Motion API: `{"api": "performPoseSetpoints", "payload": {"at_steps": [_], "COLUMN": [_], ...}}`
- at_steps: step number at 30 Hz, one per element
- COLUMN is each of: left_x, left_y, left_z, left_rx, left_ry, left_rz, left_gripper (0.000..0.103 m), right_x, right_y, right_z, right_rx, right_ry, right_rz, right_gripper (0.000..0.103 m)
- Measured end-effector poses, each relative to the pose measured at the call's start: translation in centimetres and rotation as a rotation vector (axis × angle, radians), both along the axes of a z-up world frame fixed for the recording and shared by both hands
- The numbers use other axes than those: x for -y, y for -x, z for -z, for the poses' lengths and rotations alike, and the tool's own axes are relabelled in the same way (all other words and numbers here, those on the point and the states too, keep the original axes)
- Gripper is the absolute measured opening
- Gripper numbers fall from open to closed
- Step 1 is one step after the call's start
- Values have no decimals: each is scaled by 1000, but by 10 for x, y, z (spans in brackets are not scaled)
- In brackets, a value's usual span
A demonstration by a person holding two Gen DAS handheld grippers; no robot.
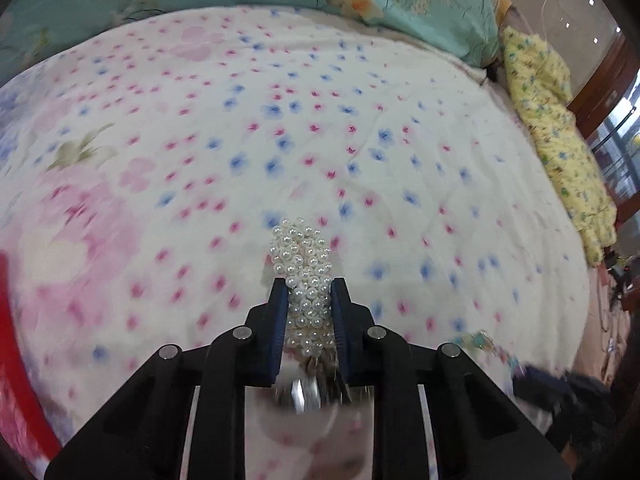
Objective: Organize jewelry
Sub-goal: 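Carry the pearl bracelet and beaded bracelet over the box and lower them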
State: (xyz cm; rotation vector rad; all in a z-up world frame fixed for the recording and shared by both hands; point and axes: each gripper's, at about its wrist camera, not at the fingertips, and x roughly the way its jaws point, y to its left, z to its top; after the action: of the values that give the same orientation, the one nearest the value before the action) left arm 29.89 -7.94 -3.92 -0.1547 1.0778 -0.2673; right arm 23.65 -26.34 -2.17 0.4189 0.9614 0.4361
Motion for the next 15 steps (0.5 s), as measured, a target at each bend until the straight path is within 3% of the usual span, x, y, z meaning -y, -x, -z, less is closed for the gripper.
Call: {"api": "performPoseSetpoints", "payload": {"at_steps": [15], "left_x": [-80], "left_y": [116], "left_z": [-46], "left_rx": [94], "left_ry": [125], "left_rz": [-127], "left_gripper": [15], "right_x": [-47], "right_y": [26], "right_z": [-26], "right_rx": [47], "right_ry": [-6], "right_rz": [-85], "right_gripper": [7]}}
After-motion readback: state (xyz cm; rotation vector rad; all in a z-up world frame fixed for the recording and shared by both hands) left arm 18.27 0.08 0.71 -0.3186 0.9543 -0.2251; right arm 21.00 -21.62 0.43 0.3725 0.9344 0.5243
